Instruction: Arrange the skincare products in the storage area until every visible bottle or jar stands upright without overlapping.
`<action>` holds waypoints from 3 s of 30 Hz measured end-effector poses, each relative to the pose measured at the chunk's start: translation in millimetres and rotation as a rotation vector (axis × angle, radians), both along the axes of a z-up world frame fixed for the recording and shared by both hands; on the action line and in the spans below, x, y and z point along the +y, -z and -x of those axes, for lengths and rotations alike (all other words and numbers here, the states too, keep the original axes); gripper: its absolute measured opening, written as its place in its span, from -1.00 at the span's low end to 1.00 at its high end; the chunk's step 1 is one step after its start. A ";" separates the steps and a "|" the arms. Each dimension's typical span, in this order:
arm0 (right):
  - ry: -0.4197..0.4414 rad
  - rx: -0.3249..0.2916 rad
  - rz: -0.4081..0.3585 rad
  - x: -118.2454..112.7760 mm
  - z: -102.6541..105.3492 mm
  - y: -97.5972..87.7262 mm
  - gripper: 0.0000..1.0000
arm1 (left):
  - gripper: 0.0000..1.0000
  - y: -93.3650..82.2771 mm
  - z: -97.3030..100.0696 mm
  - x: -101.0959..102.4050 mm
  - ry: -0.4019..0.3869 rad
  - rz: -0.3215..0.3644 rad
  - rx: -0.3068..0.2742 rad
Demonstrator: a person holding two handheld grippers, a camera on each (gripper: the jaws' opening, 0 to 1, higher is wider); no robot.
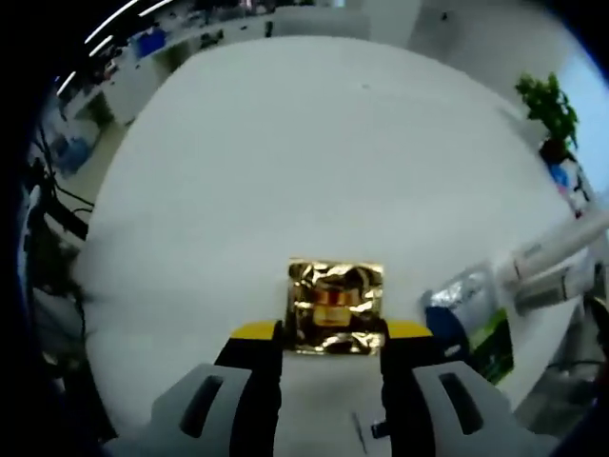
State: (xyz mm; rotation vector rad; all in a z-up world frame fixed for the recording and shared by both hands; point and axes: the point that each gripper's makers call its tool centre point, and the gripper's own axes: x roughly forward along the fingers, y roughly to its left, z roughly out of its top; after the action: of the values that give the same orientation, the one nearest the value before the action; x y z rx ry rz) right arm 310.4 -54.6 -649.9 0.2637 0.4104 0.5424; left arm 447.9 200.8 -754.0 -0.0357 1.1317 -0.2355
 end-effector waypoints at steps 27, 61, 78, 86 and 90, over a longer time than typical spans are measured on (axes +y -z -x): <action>0.011 0.001 -0.010 -1.6 -0.9 -1.1 0.78 | -0.23 15.3 34.5 -23.9 -0.210 -0.017 -0.081; -0.030 -0.062 0.048 5.8 3.2 -8.0 0.83 | 0.38 -29.6 68.9 -21.5 -0.036 0.071 -0.261; -0.057 -0.079 0.111 11.2 13.0 -13.7 0.99 | 0.86 -87.7 128.3 -34.4 0.194 0.211 -0.494; -0.061 -0.084 0.127 12.5 16.2 -13.0 0.99 | 0.94 -88.9 154.5 -23.2 0.214 0.211 -0.522; -0.054 -0.085 0.133 11.8 16.3 -12.1 0.99 | 0.94 -90.2 158.6 -20.4 0.237 0.191 -0.552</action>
State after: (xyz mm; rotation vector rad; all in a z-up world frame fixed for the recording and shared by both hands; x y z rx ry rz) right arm 294.1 -42.8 -637.7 0.1015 0.3702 0.5744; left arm 289.3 180.4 -663.8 -0.0049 0.5590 -0.5295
